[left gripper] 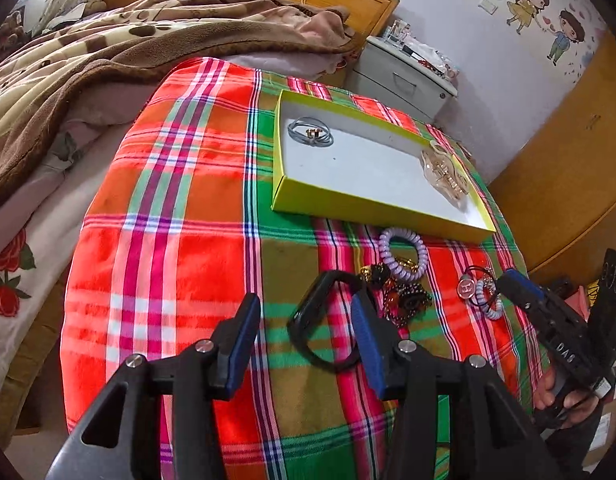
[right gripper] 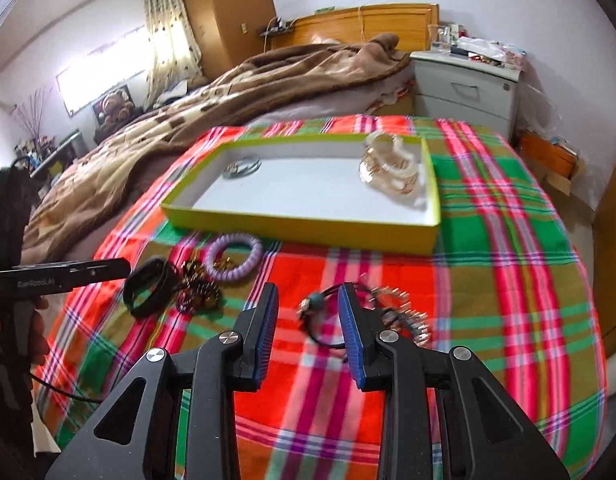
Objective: Organize jewelry
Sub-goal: 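Grasp the black cord bracelet with the right tool while the left tool grasps the black watch band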
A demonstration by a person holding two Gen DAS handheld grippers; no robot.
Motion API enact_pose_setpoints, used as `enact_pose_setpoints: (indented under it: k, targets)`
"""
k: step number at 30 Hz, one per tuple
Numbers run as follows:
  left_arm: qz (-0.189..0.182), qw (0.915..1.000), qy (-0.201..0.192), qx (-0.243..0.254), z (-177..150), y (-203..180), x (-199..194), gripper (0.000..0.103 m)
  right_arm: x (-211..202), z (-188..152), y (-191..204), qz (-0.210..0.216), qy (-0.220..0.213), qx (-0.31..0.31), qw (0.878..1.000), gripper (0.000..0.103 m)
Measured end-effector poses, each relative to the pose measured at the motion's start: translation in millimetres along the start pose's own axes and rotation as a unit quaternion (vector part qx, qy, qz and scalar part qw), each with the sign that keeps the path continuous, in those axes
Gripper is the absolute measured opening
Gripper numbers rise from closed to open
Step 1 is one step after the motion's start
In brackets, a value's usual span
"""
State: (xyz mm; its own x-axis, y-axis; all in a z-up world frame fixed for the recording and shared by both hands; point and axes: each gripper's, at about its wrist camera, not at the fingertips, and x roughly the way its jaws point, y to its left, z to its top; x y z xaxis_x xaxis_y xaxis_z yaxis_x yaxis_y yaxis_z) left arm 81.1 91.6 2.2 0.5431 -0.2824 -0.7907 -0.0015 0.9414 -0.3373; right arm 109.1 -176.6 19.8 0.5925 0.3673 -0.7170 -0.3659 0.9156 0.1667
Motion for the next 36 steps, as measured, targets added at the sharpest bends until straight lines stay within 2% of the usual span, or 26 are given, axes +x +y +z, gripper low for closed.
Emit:
enact_pose_setpoints:
  k: [5, 12, 21, 24, 27, 29, 36]
  targets:
    - [-0.002, 0.9999, 0.012, 0.004, -8.1, 1.3, 4.5, 0.049, 12.9, -5.3, 6.0, -0.02, 0.019, -0.008, 1.0, 0.032]
    - [-0.003, 0.9998, 0.018, 0.001, -11.1, 2.0, 9.2, 0.049, 25.9, -5.1, 5.1, -0.02, 0.041, 0.001, 0.999, 0.032]
    - [0.024, 0.9992, 0.015, 0.027, -8.2, -7.9, 14.8, 0.049, 33.9, -6.6, 8.8, -0.035, 0.051, -0.003, 0.998, 0.031]
    - [0.031, 0.9986, 0.013, 0.04, -8.5, -11.3, 16.6, 0.049, 35.2, -6.3, 9.3, -0.043, 0.05, -0.006, 0.998, 0.018]
    - [0.04, 0.9977, 0.013, 0.053, -8.8, -14.7, 18.1, 0.049, 34.6, -5.9, 8.2, -0.043, 0.049, -0.003, 0.998, 0.017]
    - [0.046, 0.9971, 0.013, 0.059, -8.7, -16.4, 18.9, 0.049, 34.3, -5.8, 7.9, -0.047, 0.048, -0.002, 0.998, 0.011]
    - [0.067, 0.9953, 0.014, 0.069, -6.5, -21.7, 22.4, 0.049, 23.5, -4.8, 9.2, -0.05, 0.023, 0.0, 0.998, 0.011]
